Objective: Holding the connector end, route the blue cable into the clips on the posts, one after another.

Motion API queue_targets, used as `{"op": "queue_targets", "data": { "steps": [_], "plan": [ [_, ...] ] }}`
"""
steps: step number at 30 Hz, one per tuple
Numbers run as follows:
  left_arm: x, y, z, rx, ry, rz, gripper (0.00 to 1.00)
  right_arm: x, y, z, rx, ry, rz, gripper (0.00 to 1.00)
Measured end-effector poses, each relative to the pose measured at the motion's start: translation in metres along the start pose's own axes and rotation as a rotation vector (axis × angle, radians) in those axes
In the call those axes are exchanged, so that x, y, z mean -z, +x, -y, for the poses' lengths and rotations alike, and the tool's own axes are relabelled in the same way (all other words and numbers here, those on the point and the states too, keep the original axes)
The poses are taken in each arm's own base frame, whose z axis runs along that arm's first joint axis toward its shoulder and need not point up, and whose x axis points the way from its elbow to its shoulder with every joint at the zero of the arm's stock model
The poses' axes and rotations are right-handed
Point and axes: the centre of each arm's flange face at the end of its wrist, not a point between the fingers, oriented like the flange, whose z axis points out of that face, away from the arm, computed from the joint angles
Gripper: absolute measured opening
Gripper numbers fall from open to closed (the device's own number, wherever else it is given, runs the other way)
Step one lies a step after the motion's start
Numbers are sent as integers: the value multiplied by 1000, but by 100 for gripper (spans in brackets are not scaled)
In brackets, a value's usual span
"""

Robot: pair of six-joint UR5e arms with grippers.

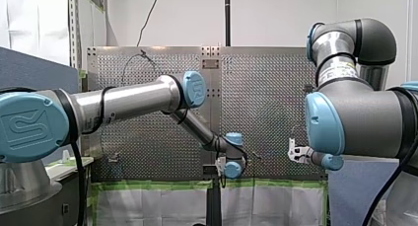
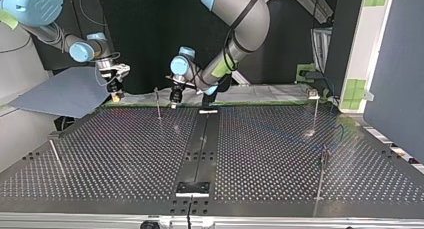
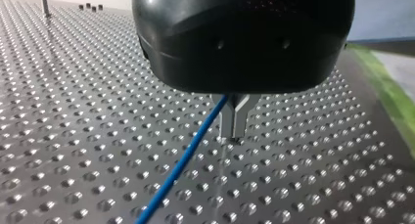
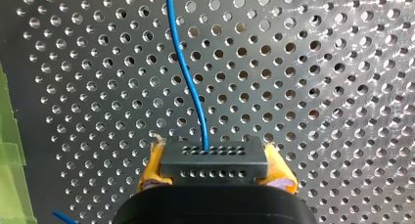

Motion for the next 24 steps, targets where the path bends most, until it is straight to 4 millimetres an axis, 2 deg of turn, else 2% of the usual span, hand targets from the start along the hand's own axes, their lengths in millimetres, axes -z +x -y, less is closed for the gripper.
{"op": "queue_targets", "data": {
  "steps": [3, 4, 5, 6, 7, 8, 9, 10, 16, 17, 18, 20, 21, 23, 24],
  "plan": [
    [-3, -2, -2, 4, 3, 12, 0, 0, 0, 0, 0, 0, 0, 0],
    [-4, -2, -2, 6, 9, 16, 6, 0, 0, 0, -1, 0, 0, 0],
    [-5, -2, -1, 9, 18, 22, 20, 0, -1, 0, -1, 0, 1, 0],
    [-5, -3, 0, 11, 27, 26, 20, 0, -1, 0, -1, 0, 1, 0],
    [-5, -3, 1, 12, 36, 27, 25, 0, -1, 0, -1, 0, 1, 0],
    [-6, -3, 2, 12, 47, 27, 40, 0, -1, 0, -2, 0, 1, 0],
    [-5, -3, 3, 11, 52, 25, 40, 0, -1, 0, -2, 0, 1, 0],
    [-5, -3, 3, 9, 54, 22, 46, 0, -1, 0, -2, 1, 1, 0],
    [1, 2, 5, -18, 52, -20, 48, 0, -3, 0, -5, 1, 5, 0],
    [3, 3, 6, -26, 54, -29, 58, 0, -3, 0, -5, 1, 5, 0],
    [4, 4, 6, -34, 55, -37, 58, 0, -3, 0, -5, 1, 6, 0],
    [5, 6, 5, -57, 57, -57, 81, 1, -4, 0, -6, 1, 7, 0],
    [6, 6, 5, -69, 57, -64, 81, 1, -4, 0, -7, 1, 9, 0],
    [9, 6, 6, -96, 53, -82, 100, 1, -5, 1, -8, 1, 10, 0],
    [10, 5, 6, -107, 49, -88, 100, 1, -5, 1, -9, 1, 11, 0]
  ]
}}
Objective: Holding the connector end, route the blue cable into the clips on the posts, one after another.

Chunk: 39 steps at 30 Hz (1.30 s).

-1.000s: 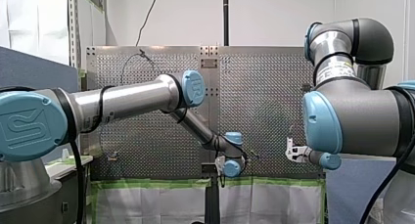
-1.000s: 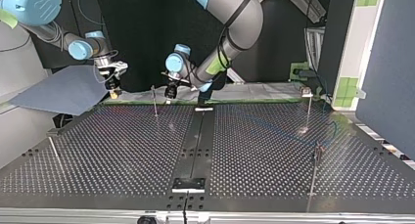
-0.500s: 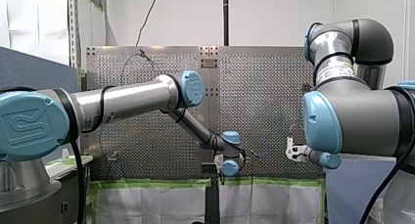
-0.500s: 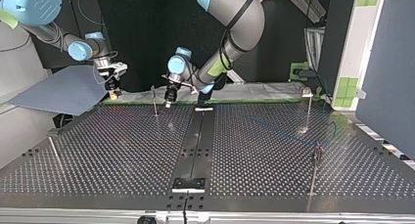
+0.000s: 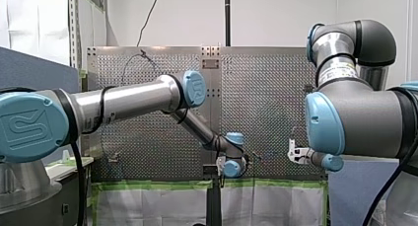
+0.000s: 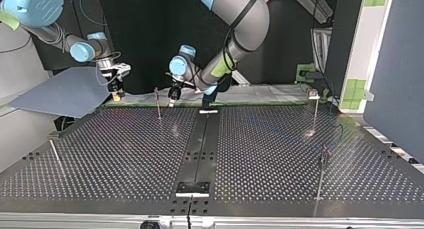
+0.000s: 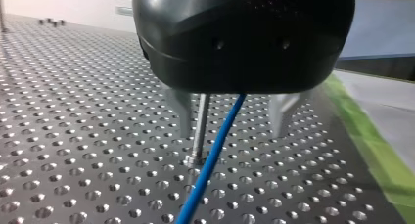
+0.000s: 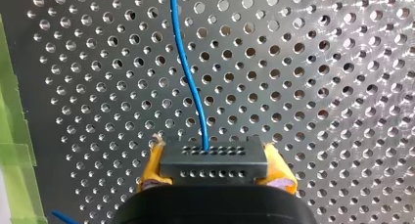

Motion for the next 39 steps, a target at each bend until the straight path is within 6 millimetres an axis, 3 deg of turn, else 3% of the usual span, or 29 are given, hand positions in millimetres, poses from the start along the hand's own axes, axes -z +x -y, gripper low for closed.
{"op": "queue_targets", "data": {
  "steps": [7, 17, 24, 28, 39],
  "plan": [
    [11, -3, 6, -41, -48, -53, 100, 1, -2, 0, -4, 1, 5, 0],
    [44, -5, 46, -108, 15, -148, 100, 1, -3, 1, -7, 3, 9, 0],
    [59, -10, 62, -118, 40, -162, 100, 1, -4, 1, -7, 6, 10, 0],
    [64, -19, 63, -108, 35, -141, 100, 1, -4, 1, -7, 6, 10, 0],
    [83, 0, 53, -106, 39, -177, 100, 2, -6, 2, -10, 7, 15, 0]
  ]
}}
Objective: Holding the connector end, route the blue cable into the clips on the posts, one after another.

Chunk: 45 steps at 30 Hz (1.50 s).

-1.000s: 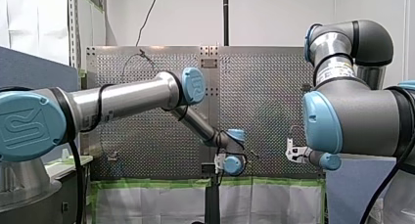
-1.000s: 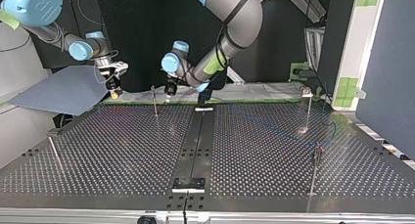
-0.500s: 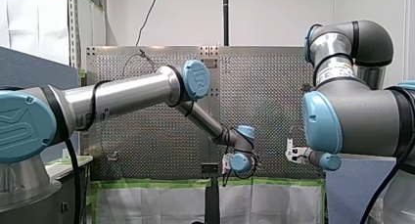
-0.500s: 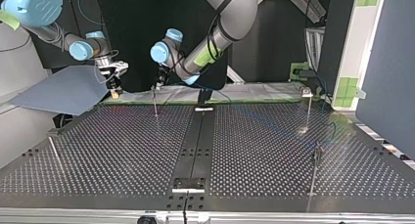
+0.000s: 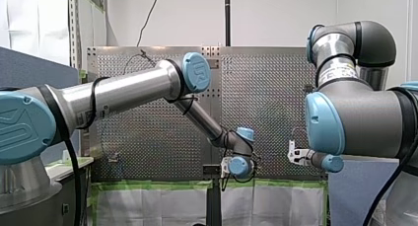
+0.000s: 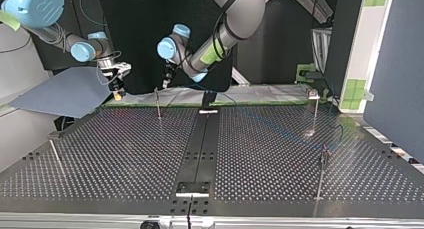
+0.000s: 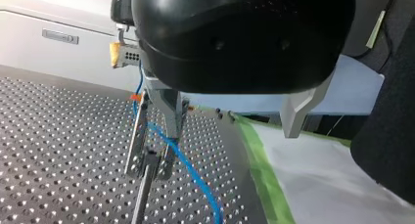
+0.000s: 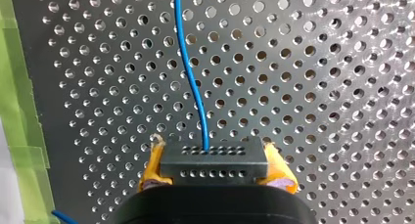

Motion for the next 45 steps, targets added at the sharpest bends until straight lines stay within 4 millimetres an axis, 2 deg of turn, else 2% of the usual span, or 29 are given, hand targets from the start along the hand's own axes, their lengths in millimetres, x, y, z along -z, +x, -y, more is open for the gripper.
{"op": "queue_targets", "data": {
  "steps": [4, 14, 45],
  "plan": [
    [0, -2, 3, 7, 22, 10, 100, 0, 0, 0, -1, 0, 1, 0],
    [-2, -23, 9, 45, 42, 56, 100, 0, -1, 1, -3, 5, 1, 0],
    [1, -25, 12, 63, 34, 58, 100, -2, 1, -1, -14, 6, -2, 0]
  ]
}}
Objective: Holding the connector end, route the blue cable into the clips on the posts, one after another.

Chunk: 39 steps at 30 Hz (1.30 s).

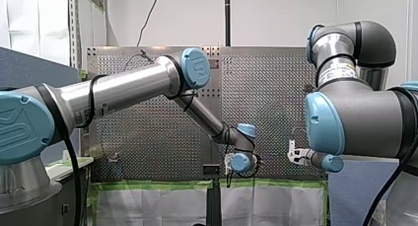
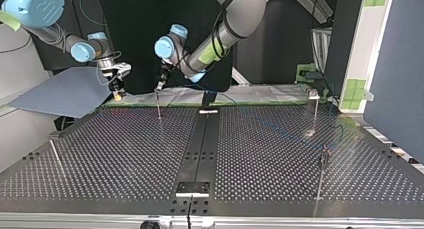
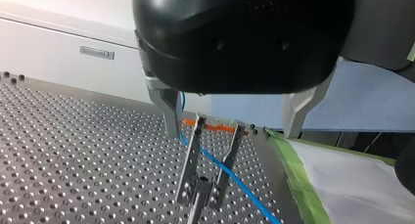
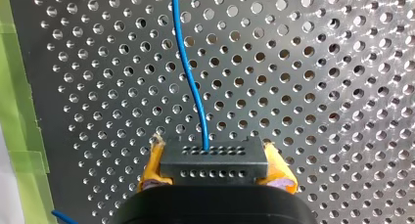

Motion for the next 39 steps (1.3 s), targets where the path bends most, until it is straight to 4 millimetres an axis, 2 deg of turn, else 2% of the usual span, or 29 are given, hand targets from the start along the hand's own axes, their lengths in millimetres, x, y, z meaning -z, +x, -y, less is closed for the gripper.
{"op": "queue_targets", "data": {
  "steps": [7, 27, 32, 39],
  "plan": [
    [12, -23, 9, -7, -26, 11, 100, -2, 1, -1, -9, 0, -4, 0],
    [73, -108, 37, 59, -5, 180, 100, -5, 3, 6, -21, 40, -4, 0],
    [87, -126, 39, 96, 8, 215, 100, -5, 2, 7, -21, 41, 1, 0],
    [105, -150, 29, 161, 17, 239, 100, -5, 2, 8, -17, 41, 3, 0]
  ]
}}
